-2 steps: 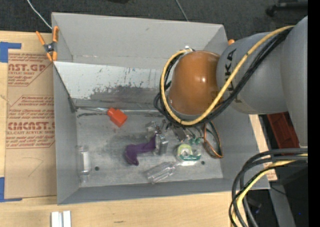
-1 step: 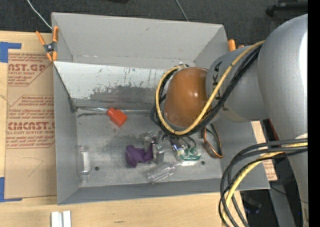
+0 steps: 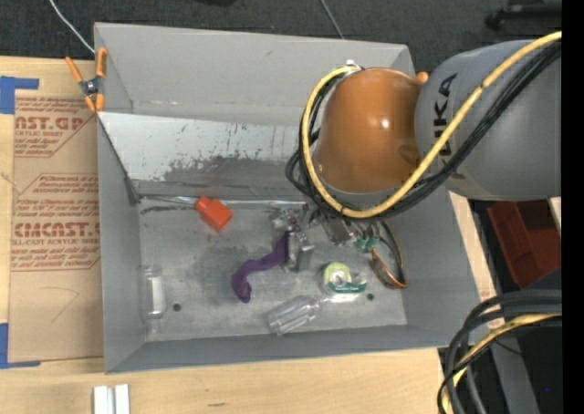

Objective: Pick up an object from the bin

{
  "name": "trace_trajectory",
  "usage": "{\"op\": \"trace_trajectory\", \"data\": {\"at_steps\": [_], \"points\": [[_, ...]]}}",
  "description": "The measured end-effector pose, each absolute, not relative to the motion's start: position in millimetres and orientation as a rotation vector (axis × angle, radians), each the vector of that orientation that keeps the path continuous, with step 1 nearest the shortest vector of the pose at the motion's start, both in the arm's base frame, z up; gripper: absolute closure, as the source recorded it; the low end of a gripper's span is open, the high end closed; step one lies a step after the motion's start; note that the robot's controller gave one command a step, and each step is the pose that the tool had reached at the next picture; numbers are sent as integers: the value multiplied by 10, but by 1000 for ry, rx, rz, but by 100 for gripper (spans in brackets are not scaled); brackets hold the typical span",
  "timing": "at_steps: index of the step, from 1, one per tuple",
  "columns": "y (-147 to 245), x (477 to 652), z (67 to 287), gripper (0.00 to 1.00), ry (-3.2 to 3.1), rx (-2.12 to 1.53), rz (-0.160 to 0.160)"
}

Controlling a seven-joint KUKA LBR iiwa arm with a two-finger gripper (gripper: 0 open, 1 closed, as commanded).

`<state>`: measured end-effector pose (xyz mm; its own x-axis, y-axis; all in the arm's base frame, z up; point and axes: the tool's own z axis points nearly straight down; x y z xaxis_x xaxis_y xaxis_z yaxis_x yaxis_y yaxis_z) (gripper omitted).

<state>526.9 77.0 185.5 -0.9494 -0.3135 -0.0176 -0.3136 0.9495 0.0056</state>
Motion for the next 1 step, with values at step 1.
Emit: {"op": "trace_trajectory", "data": {"at_steps": [1], "points": [[769, 5270, 1855, 100, 3086, -496, 13]]}}
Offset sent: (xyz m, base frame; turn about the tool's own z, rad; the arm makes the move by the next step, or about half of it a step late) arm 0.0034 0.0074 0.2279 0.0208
